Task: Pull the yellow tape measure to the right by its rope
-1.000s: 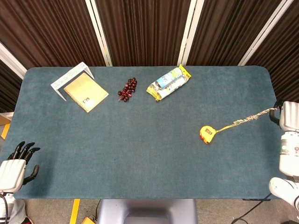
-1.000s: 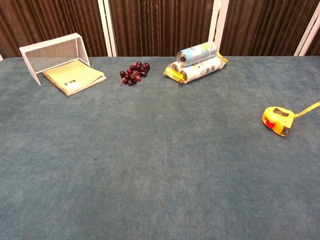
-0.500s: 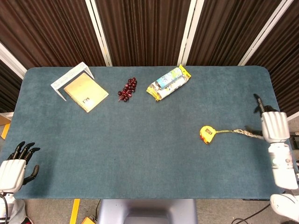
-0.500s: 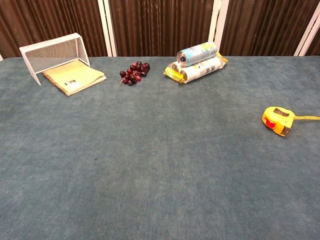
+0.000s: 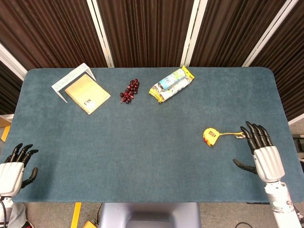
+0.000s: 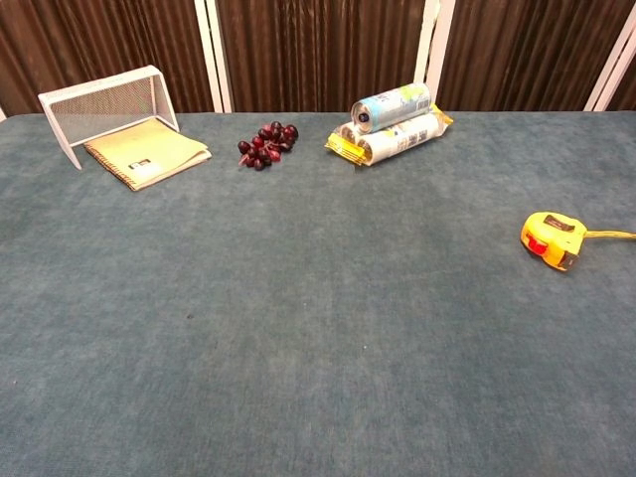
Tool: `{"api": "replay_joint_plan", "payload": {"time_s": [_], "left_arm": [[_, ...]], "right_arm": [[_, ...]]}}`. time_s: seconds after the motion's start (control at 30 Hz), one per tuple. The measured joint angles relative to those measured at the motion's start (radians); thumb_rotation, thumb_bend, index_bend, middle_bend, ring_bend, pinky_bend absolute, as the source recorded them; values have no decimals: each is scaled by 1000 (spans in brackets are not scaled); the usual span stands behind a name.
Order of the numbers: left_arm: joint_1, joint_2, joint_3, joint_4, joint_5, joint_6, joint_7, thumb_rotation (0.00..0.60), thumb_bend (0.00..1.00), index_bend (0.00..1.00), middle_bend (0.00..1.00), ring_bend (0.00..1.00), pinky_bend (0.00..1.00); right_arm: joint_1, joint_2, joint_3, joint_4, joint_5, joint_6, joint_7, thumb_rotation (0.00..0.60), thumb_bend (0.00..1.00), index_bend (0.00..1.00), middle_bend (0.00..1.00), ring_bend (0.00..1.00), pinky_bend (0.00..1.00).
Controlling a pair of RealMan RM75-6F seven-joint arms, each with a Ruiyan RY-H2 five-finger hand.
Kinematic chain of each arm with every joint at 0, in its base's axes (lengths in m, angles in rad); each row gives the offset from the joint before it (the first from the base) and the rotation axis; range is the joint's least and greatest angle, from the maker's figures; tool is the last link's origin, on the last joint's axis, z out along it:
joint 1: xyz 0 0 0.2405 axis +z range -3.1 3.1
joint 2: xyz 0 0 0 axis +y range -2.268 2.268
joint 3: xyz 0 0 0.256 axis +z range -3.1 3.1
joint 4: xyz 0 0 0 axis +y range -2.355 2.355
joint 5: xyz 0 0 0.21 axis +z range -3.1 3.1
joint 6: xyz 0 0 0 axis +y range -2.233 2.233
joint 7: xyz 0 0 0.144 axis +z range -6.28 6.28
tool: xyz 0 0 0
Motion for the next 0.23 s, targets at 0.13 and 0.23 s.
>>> {"api": "replay_joint_plan", "payload": {"time_s": [0.13, 0.23], "left_arm": [[3, 0, -3, -3, -1, 7, 5, 600, 441, 229, 138, 53, 314], [3, 0, -4, -3, -2, 8, 8, 600, 440, 229, 139, 52, 314]], "right_arm": [[-37, 2, 13, -35, 111, -23, -83, 600, 35, 0, 10, 0, 166], [-53, 8, 31, -50, 149, -25, -86, 600, 35, 0, 10, 0, 166]]}}
